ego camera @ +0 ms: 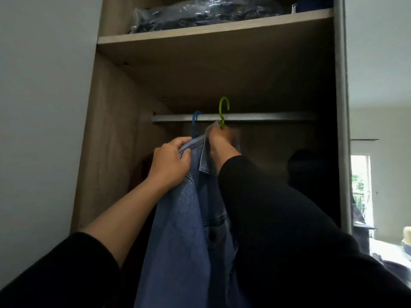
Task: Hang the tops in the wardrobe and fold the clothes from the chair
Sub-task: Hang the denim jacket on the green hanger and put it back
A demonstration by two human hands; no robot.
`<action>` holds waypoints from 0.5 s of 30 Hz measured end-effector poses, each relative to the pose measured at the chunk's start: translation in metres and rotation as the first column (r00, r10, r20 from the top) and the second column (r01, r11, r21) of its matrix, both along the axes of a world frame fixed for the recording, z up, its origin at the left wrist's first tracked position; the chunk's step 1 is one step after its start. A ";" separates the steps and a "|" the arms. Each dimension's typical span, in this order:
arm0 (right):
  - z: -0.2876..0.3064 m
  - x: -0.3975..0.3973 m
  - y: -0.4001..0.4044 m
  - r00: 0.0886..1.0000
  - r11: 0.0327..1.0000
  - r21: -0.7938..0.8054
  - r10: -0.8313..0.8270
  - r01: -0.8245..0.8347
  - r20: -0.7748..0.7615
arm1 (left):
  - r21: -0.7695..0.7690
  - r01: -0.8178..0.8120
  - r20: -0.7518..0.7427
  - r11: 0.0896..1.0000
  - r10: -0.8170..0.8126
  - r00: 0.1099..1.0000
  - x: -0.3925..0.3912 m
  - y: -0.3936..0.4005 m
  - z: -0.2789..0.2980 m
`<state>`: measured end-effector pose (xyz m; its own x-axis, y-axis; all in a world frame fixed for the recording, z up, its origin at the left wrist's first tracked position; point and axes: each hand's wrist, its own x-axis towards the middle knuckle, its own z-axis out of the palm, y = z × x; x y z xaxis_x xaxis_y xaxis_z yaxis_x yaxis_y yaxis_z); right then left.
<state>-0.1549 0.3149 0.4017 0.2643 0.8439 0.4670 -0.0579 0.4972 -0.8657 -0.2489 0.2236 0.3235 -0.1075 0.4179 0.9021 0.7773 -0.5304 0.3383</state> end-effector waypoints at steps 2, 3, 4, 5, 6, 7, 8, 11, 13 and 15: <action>0.001 -0.004 0.015 1.000 1.000 -0.011 -0.004 0.004 0.006 | -0.014 0.002 0.009 1.000 -0.002 1.000 -0.002 0.008 0.002; 0.001 -0.005 0.020 1.000 1.000 -0.020 -0.008 0.008 0.002 | -0.024 0.005 0.009 1.000 -0.004 1.000 -0.003 0.012 0.004; 0.000 -0.005 0.027 1.000 0.999 -0.029 -0.015 0.015 0.000 | -0.035 0.009 0.008 0.999 -0.008 1.000 -0.002 0.015 0.006; 0.000 -0.003 0.032 1.000 0.999 -0.034 -0.020 0.021 0.006 | -0.047 0.014 0.003 0.999 -0.014 1.000 -0.001 0.019 0.007; -0.001 -0.001 0.037 0.999 0.999 -0.039 -0.031 0.032 0.020 | -0.058 0.020 -0.002 0.998 -0.020 1.000 0.001 0.023 0.009; -0.001 0.002 0.039 0.999 0.999 -0.037 -0.038 0.039 0.015 | -0.068 0.020 -0.007 0.997 -0.021 1.000 0.004 0.026 0.010; -0.003 0.006 0.041 0.999 0.998 -0.045 -0.034 0.034 0.002 | -0.077 0.014 -0.013 0.997 -0.015 1.000 0.006 0.030 0.010; -0.007 0.013 0.043 1.000 0.999 -0.040 -0.024 0.024 0.005 | -0.080 -0.008 -0.006 0.997 0.008 1.000 0.012 0.036 0.010; -0.008 0.015 0.044 0.999 0.999 -0.035 -0.022 0.023 0.035 | -0.079 -0.018 -0.002 0.997 0.017 1.000 0.014 0.037 0.007; -0.009 0.016 0.044 0.999 0.999 -0.033 -0.014 0.015 0.051 | -0.091 -0.025 -0.007 0.996 0.024 1.000 0.015 0.038 0.005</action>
